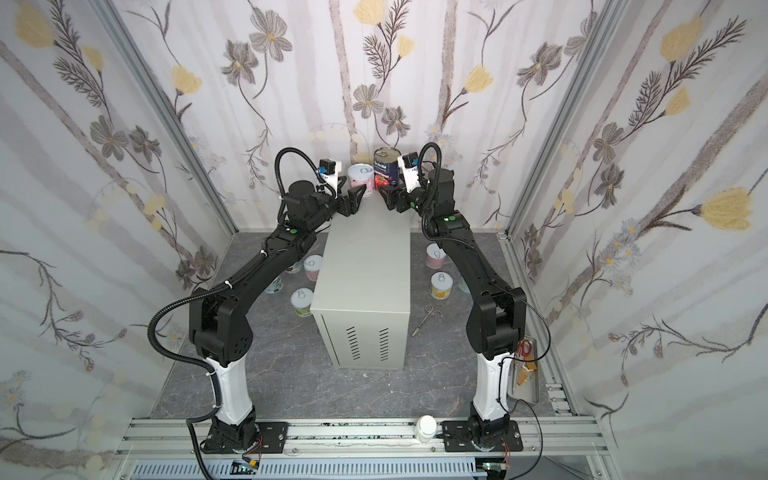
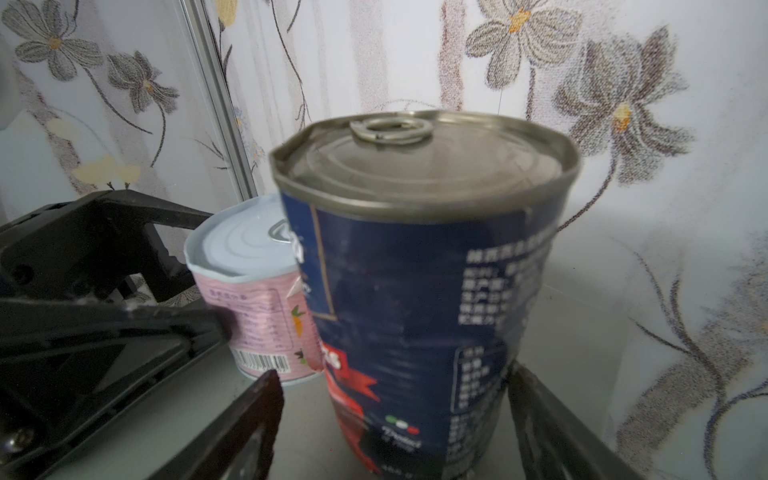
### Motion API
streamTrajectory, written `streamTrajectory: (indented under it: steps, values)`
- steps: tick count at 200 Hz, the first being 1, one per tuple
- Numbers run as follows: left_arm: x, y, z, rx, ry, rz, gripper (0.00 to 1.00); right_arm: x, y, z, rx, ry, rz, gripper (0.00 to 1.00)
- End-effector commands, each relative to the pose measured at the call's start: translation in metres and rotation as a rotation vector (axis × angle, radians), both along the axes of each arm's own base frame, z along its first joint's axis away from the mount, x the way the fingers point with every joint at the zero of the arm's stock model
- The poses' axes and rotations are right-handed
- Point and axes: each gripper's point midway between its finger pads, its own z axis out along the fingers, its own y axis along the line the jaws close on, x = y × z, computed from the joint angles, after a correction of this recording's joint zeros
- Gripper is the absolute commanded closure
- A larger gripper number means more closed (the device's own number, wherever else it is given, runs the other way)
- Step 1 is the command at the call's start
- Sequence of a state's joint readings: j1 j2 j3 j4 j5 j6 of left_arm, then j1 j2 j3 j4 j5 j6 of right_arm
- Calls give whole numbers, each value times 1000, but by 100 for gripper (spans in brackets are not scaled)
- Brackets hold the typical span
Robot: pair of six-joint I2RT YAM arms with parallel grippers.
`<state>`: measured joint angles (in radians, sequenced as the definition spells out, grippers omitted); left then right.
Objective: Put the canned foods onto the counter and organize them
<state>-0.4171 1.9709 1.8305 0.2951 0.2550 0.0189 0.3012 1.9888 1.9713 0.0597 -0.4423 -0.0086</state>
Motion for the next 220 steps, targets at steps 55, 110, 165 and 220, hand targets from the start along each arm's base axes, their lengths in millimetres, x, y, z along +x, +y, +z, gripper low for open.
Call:
streamTrajectory:
  steps: [55, 110, 165, 220]
  values:
    - [9, 0, -41, 42, 125, 16, 30, 0, 2, 1, -7, -12, 13, 15]
    - [10, -1, -43, 43, 127, 12, 30, 1, 3, -1, -9, -9, 15, 15]
    - [12, -1, -43, 41, 124, 18, 31, 1, 3, -1, -13, -12, 15, 15]
    - [13, -2, -43, 36, 123, 18, 31, 1, 3, -1, -12, -11, 15, 15]
